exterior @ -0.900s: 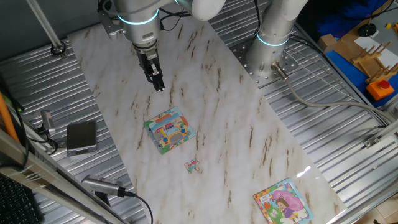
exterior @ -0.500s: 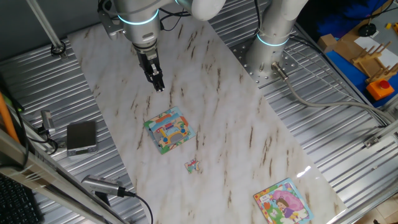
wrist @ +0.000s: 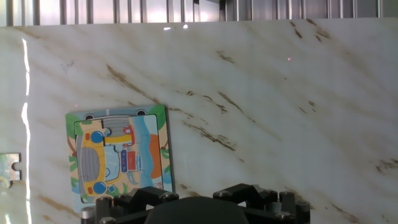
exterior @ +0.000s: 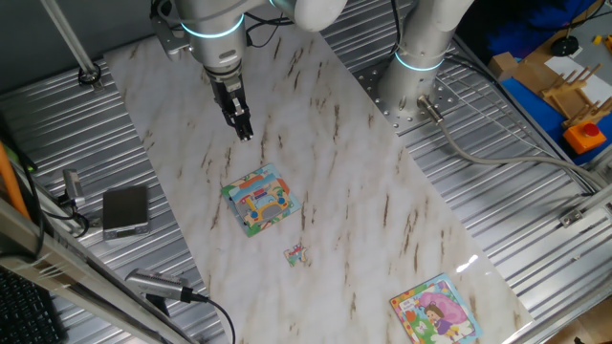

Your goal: Assemble one piece of a puzzle

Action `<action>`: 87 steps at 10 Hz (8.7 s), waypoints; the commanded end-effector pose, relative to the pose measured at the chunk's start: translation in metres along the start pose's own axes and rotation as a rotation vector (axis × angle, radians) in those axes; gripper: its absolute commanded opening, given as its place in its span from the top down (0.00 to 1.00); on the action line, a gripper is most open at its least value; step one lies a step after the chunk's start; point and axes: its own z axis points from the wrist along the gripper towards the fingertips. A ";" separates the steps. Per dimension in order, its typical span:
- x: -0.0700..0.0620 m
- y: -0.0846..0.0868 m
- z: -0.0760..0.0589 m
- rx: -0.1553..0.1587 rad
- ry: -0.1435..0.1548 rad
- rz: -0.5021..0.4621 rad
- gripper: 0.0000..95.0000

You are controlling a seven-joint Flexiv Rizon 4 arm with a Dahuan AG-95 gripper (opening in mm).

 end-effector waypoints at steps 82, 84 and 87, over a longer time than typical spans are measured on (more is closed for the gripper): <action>-0.047 0.237 0.089 -0.139 0.103 -0.081 1.00; -0.043 0.244 0.093 -0.139 0.096 -0.072 1.00; -0.043 0.251 0.096 -0.139 0.091 -0.055 1.00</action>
